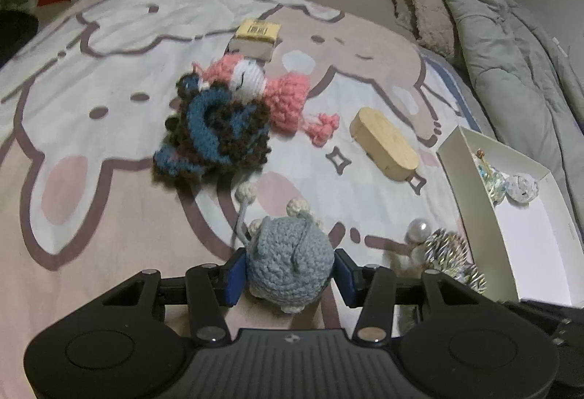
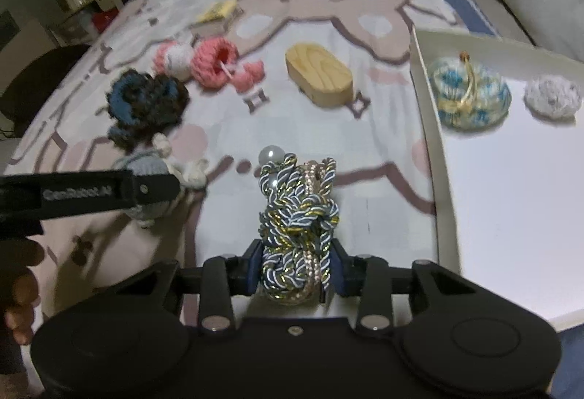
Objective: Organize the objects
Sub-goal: 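Lift and carry the grey ball and rope knot toward the white box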
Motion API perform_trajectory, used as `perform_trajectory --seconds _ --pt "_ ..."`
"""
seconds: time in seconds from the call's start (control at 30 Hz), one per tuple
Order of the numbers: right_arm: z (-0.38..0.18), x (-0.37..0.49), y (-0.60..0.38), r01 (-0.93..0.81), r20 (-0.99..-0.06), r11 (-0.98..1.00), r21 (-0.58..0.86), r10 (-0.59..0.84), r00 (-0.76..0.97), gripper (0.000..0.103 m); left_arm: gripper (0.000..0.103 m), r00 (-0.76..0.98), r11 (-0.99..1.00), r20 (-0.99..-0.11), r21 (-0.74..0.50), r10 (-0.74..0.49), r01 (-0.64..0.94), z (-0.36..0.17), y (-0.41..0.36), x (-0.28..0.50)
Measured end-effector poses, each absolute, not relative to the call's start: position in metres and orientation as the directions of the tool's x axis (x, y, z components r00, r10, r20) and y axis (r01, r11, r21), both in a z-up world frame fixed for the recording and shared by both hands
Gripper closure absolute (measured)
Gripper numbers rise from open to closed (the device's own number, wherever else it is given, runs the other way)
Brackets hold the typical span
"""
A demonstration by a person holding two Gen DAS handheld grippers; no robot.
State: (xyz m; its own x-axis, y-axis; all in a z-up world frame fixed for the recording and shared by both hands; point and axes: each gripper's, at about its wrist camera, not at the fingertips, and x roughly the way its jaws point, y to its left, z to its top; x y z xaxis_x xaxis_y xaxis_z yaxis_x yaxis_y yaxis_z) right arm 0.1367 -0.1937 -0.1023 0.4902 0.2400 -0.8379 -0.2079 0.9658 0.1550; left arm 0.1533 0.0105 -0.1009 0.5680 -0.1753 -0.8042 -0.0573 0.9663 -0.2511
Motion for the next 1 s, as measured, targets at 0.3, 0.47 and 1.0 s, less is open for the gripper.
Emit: perform_trajectory --seconds 0.3,0.47,1.0 --pt "-0.059 0.135 -0.216 -0.214 -0.756 0.965 0.152 0.253 0.604 0.065 0.053 0.670 0.975 -0.724 -0.223 -0.164 -0.002 -0.066 0.005 0.147" --pt "-0.043 0.135 -0.236 -0.187 -0.734 0.973 0.136 0.225 0.641 0.065 0.053 0.702 0.970 -0.687 -0.241 -0.190 0.027 -0.051 0.001 0.143" --pt "-0.010 0.134 -0.327 -0.132 -0.691 0.986 0.101 0.165 0.703 0.065 0.053 0.715 0.945 -0.627 -0.286 -0.310 0.159 -0.024 -0.049 0.146"
